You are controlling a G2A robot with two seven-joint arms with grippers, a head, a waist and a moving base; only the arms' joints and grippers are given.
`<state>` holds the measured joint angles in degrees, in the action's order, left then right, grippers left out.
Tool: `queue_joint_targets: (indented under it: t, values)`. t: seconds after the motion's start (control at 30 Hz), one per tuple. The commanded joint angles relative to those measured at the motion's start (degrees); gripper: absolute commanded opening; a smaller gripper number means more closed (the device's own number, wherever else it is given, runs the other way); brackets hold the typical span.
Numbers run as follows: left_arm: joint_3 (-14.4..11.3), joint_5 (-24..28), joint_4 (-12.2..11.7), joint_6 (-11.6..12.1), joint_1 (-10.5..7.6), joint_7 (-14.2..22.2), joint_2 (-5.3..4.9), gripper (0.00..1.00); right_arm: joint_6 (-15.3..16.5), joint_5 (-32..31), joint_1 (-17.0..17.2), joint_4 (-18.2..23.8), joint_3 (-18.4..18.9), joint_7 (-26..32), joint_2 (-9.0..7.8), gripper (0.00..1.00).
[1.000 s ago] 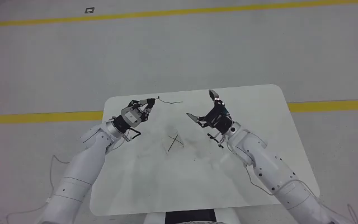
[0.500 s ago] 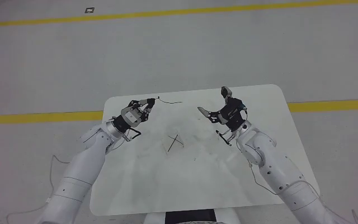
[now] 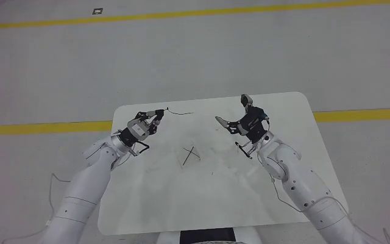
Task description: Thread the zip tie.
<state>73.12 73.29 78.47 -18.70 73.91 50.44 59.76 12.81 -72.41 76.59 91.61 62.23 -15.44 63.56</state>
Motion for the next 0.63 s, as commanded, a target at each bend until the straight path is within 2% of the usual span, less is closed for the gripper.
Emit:
queue_joint_targets:
  t: [0.0, 0.23, 0.6]
  values:
    - [1.2, 0.0, -0.4, 0.2, 0.91, -0.2, -0.24, 0.0, 0.0, 0.0, 0.0, 0.0, 0.0, 0.0, 0.0, 1.0]
    - [4.4, 0.3, -1.7, 0.7, 3.07, -0.4, -0.8, 0.0, 0.0, 0.0, 0.0, 0.0, 0.0, 0.0, 0.0, 1.0]
    - [4.4, 0.3, -1.7, 0.7, 3.07, -0.4, -0.8, 0.0, 0.0, 0.0, 0.0, 0.0, 0.0, 0.0, 0.0, 1.0]
